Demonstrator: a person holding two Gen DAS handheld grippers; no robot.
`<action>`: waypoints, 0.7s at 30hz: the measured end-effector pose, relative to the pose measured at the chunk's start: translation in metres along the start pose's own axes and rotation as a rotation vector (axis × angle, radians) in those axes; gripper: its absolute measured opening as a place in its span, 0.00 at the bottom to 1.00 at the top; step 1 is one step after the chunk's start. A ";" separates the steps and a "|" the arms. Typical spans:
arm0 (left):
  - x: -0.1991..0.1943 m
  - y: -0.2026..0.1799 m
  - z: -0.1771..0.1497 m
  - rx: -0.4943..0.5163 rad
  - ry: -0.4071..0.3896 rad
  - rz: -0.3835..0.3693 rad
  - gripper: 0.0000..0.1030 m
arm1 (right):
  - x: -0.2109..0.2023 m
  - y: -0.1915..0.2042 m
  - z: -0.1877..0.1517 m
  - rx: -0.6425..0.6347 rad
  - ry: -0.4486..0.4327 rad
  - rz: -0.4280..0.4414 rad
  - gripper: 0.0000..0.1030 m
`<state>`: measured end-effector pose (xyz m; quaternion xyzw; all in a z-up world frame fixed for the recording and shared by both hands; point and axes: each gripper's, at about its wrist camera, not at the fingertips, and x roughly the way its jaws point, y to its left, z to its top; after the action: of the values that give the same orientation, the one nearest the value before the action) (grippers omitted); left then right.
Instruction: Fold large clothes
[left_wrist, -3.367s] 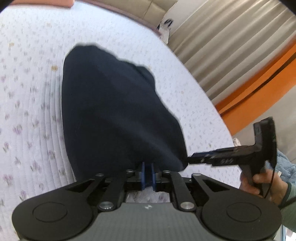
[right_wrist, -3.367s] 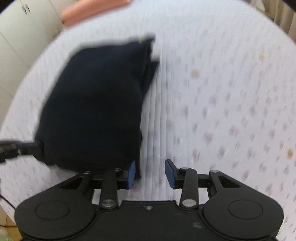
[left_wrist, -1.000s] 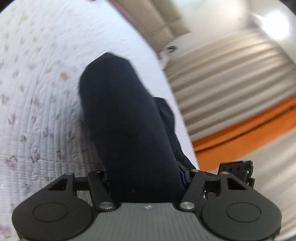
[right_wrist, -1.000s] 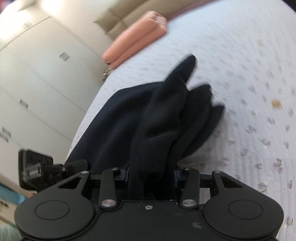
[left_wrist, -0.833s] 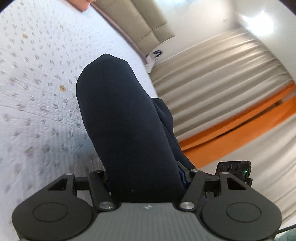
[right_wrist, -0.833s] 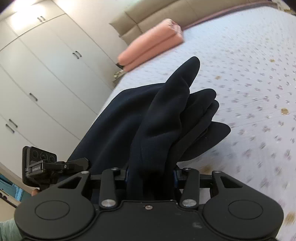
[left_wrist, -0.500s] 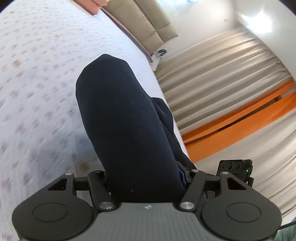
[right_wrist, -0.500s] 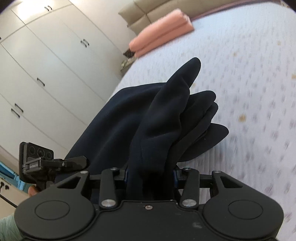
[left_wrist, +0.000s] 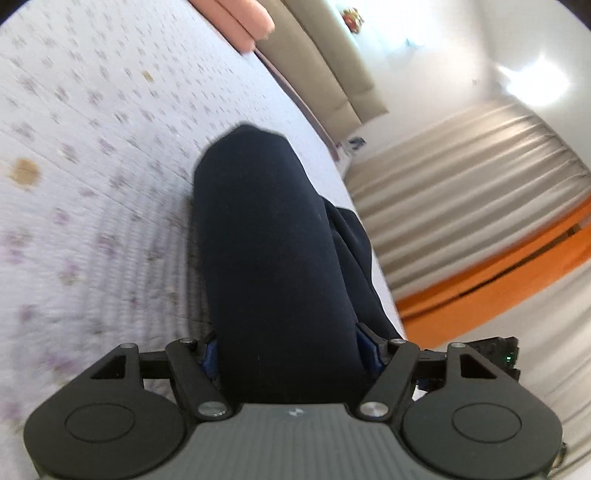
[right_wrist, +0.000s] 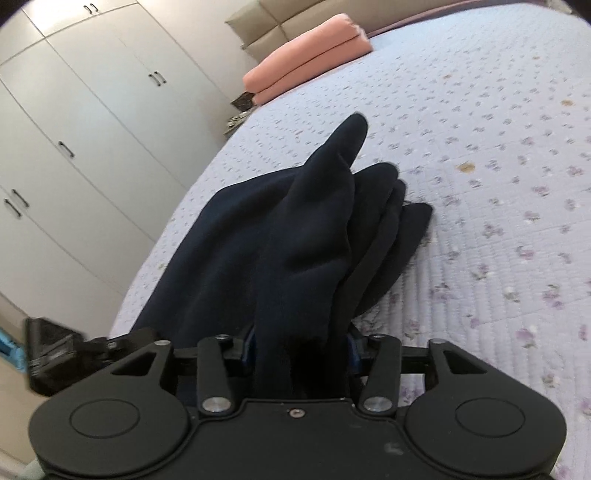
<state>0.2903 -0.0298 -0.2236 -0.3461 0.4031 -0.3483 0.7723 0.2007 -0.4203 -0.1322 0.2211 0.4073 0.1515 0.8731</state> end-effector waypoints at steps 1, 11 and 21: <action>-0.011 -0.006 -0.002 0.021 -0.013 0.043 0.69 | -0.006 -0.001 -0.001 0.010 -0.009 -0.032 0.71; -0.065 -0.109 -0.014 0.315 -0.124 0.205 0.69 | -0.026 0.096 0.034 -0.279 -0.243 -0.243 0.78; -0.017 -0.121 -0.063 0.529 0.066 0.216 0.34 | 0.079 0.043 0.041 -0.266 -0.089 -0.426 0.00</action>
<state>0.1972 -0.0948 -0.1465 -0.0763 0.3579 -0.3684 0.8546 0.2784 -0.3594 -0.1382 0.0200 0.3822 0.0067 0.9238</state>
